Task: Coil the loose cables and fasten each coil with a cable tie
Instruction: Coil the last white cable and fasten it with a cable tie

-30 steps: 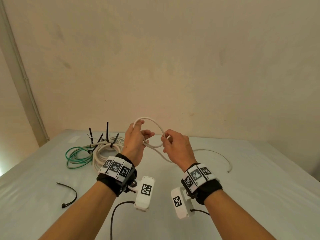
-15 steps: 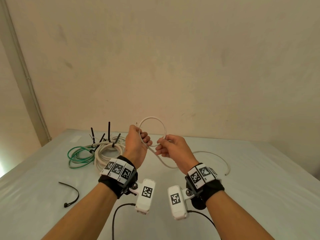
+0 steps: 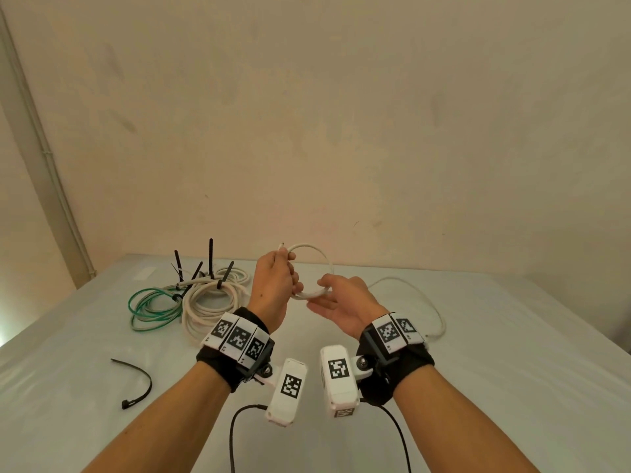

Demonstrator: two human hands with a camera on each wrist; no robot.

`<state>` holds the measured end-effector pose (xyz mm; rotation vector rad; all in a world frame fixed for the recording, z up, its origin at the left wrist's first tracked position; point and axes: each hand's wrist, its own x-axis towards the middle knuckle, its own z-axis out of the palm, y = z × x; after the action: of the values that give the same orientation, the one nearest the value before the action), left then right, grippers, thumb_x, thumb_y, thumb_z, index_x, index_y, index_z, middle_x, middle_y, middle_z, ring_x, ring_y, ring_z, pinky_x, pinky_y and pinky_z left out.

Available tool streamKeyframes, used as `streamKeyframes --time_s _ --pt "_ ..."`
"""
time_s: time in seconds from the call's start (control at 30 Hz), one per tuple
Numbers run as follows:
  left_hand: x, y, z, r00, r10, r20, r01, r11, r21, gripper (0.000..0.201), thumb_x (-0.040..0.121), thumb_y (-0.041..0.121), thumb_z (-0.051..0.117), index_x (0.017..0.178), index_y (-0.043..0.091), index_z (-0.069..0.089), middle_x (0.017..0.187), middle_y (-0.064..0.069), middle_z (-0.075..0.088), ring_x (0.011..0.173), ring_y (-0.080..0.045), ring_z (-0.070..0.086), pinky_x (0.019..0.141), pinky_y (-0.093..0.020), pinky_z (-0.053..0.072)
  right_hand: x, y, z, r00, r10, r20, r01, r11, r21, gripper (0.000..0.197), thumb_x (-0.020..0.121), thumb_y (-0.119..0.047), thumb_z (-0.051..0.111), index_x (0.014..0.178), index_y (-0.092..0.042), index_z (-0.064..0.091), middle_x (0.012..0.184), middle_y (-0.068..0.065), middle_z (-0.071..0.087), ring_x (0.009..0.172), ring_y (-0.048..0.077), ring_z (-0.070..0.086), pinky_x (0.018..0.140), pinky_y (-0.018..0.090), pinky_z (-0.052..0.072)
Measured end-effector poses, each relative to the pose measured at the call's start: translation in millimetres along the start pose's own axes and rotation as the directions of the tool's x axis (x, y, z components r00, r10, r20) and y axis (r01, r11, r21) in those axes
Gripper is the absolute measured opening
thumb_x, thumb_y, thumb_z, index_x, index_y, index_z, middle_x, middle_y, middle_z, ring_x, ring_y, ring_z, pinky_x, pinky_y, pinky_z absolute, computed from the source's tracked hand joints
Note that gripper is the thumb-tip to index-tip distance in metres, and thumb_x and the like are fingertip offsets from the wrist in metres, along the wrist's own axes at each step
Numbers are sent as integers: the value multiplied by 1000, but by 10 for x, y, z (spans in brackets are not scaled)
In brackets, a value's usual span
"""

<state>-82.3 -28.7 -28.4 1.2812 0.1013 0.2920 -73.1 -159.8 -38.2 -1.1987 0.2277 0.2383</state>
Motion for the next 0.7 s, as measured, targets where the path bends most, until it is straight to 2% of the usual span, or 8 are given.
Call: streamKeyframes --time_s 0.13,0.2,0.27,0.37,0.43,0.53,0.63,0.7 --pt "-9 2 -60 999 -43 23 40 992 117 33 109 35 46 87 11 44 62 1 38 50 -12 38 48 -25 40 3 0 -22 999 -24 -24 26 998 54 50 92 9 65 136 7 43 100 26 62 92 36 71 85 50 63" --pt "-5 22 -71 994 -103 33 98 987 125 25 106 29 54 91 11 45 66 -1 41 51 -14 41 50 -28 41 5 10 -14 996 -70 -54 73 995 61 65 91 9 66 144 -1 30 97 23 61 90 33 69 85 50 64" --pt "-10 61 -62 989 -143 36 140 988 71 19 106 21 50 91 11 45 67 -2 39 52 -14 39 46 -26 39 11 -1 -10 991 -104 -88 113 988 103 74 90 6 71 144 -10 22 98 22 60 89 31 68 87 51 63" --pt "-6 105 -61 986 -159 43 154 983 96 24 108 21 44 85 14 41 63 1 35 50 -12 35 43 -24 36 -8 -81 -31 988 -65 -137 92 975 204 60 92 -12 77 133 -12 32 106 23 54 86 33 65 71 47 65" --pt "-5 124 -83 982 -176 62 165 975 150 26 108 24 43 84 15 40 59 3 35 46 -11 34 43 -25 34 -3 -146 -76 985 -50 -162 90 965 245 43 99 -18 69 129 -10 39 106 20 52 83 31 60 66 46 62" --pt "-30 164 -111 966 -222 131 190 957 218 28 109 25 43 82 16 40 57 5 33 44 -10 32 42 -24 31 12 -212 -149 984 -130 -121 137 989 49 12 107 -7 45 117 -4 50 88 13 50 67 24 54 64 42 59" --pt "-64 215 -105 952 -225 209 175 957 232 28 109 23 44 82 18 40 57 7 32 45 -10 29 41 -22 29 -19 -263 -189 967 -243 -81 213 938 -275 17 107 -9 42 102 -7 59 78 9 49 54 19 50 55 33 57" --pt "-75 253 -103 946 -203 253 142 961 239 27 109 22 45 82 19 39 58 7 31 47 -10 28 41 -22 28 -56 -299 -204 965 -260 -36 226 893 -388 20 104 -11 46 106 -11 66 73 7 49 51 17 50 55 31 57"
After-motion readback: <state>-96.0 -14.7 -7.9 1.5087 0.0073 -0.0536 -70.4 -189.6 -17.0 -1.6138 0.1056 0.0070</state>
